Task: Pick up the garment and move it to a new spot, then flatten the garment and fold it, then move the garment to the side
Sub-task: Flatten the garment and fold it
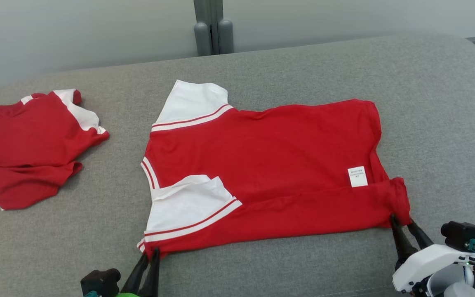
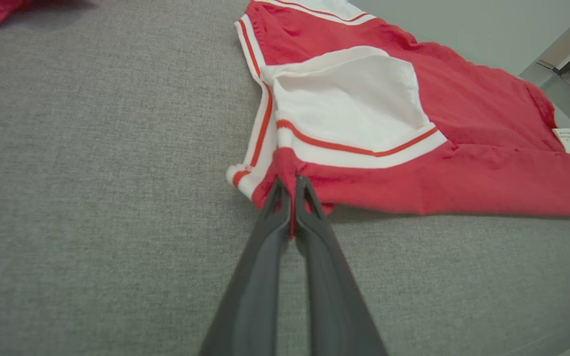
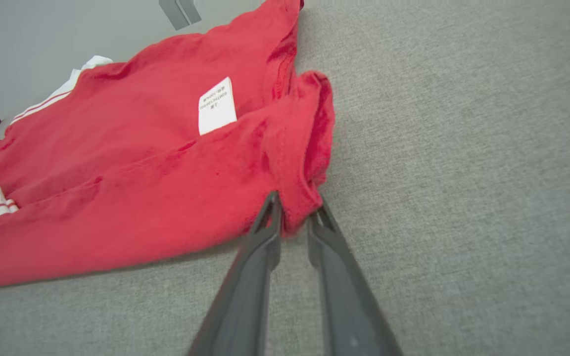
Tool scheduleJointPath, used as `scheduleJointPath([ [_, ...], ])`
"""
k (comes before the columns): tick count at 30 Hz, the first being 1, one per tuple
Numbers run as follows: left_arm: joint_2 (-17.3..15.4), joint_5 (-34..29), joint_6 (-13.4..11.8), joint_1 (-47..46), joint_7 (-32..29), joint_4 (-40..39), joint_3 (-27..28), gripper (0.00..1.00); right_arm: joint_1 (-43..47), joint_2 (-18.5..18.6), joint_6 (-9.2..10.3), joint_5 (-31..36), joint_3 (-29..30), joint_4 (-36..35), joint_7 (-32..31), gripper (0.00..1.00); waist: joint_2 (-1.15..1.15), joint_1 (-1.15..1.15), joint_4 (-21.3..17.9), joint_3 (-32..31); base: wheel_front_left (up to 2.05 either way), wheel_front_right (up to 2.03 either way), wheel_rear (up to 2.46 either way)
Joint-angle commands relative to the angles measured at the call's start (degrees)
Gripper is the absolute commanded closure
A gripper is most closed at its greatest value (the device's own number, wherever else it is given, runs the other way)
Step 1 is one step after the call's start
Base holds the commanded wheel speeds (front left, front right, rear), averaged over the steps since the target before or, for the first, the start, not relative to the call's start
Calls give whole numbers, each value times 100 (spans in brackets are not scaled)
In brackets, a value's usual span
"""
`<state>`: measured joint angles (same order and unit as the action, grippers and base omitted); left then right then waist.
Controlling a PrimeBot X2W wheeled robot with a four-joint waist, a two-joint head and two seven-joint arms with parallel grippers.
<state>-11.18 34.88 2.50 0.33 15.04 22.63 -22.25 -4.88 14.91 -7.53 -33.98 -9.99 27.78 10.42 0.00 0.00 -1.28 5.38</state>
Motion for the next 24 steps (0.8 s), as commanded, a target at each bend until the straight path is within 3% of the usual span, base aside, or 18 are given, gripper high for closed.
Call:
scheduleJointPath([
  [1,-13,-106,-20,28,19,21,29,0,44,-24,8,100,66,-82,12,0,0,0,-12,-49,0,0,0],
  [24,1,-1365,-24,-612,12,-1155,1645,0,-4,-631,8,1829,720,-1930,483,0,0,0,-59,-303,0,0,0],
])
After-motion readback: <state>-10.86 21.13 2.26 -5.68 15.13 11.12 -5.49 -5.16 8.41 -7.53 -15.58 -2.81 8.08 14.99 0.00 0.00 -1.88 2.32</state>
